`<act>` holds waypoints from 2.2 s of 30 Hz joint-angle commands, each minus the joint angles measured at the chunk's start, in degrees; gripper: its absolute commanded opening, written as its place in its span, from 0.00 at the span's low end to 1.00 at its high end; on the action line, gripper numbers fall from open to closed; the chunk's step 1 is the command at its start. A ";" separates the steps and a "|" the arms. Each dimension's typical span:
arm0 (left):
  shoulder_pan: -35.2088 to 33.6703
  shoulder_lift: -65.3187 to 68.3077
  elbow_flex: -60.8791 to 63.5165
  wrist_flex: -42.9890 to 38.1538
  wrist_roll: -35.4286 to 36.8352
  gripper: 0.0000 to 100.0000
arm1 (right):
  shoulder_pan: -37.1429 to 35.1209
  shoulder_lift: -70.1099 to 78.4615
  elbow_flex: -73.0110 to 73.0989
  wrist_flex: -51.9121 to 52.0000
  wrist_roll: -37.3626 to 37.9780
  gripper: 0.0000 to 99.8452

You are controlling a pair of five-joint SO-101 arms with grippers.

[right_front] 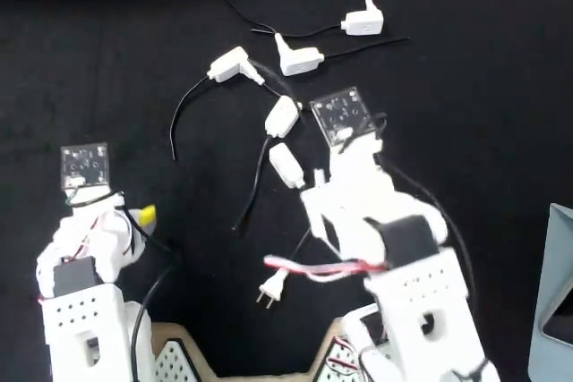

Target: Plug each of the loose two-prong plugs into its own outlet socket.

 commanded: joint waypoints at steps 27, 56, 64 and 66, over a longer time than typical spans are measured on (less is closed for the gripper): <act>25.89 -4.75 -23.87 4.22 19.52 0.30 | -24.44 -8.48 -1.27 -5.63 -6.51 0.01; 42.68 -29.89 -15.78 11.34 4.31 0.30 | -28.66 -8.04 4.79 -9.58 -5.98 0.01; 30.81 -29.54 -15.69 11.43 4.48 0.30 | -17.32 -8.04 5.67 -9.58 -5.98 0.01; 28.44 -29.36 -15.34 11.34 5.19 0.30 | -13.63 -8.04 6.73 -9.67 -5.98 0.01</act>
